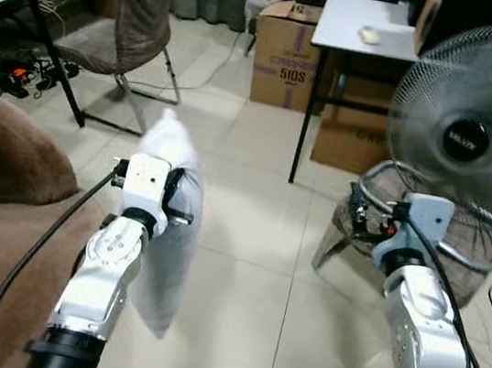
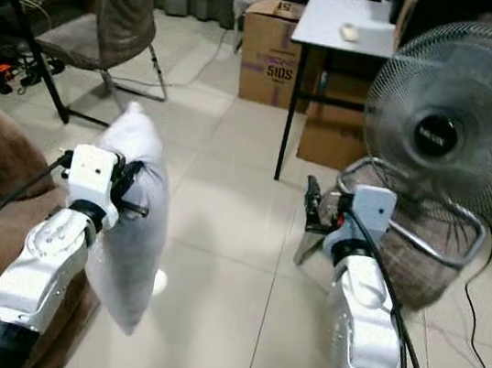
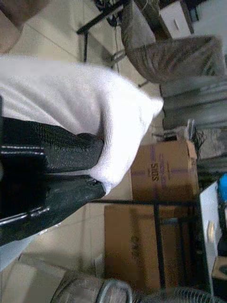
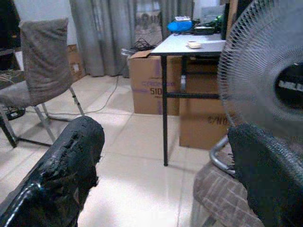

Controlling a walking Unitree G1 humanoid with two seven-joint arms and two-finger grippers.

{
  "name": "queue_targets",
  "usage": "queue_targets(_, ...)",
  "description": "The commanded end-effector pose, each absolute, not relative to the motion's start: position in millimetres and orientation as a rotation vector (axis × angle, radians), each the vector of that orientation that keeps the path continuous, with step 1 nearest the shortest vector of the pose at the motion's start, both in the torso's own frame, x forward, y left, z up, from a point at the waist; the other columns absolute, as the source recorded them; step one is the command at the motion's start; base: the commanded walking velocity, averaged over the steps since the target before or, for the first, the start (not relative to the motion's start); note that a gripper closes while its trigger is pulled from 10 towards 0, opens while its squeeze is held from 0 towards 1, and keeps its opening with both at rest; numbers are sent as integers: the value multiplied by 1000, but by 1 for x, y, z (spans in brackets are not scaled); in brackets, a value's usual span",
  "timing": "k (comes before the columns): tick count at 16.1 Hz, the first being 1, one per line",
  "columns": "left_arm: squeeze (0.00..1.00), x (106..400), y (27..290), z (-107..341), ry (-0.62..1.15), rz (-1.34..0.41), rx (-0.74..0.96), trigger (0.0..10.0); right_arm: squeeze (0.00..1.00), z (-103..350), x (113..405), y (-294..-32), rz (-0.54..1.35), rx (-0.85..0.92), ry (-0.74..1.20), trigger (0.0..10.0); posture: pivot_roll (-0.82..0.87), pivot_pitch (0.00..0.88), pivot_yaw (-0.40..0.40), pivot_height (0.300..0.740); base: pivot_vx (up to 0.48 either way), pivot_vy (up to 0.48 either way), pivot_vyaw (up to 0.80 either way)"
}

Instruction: Move the pillow to the sofa from floor

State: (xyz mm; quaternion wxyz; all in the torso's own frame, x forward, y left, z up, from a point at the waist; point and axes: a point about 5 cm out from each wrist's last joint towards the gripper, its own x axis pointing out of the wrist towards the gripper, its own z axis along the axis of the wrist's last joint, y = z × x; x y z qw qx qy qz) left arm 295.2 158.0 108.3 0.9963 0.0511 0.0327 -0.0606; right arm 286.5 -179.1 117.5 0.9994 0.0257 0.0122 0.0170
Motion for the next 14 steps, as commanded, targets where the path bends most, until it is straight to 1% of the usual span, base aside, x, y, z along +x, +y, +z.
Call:
queue_targets(1, 0, 299, 165, 124, 0, -107, 118, 10000, 0, 123, 289, -169, 62, 58, 5, 10000, -32, 0, 56, 740, 375, 0, 0)
queue_targets(14, 0, 300, 163, 125, -4, -107, 114, 10000, 0, 124, 290, -169, 71, 43, 5, 10000, -32, 0, 52, 740, 378, 0, 0)
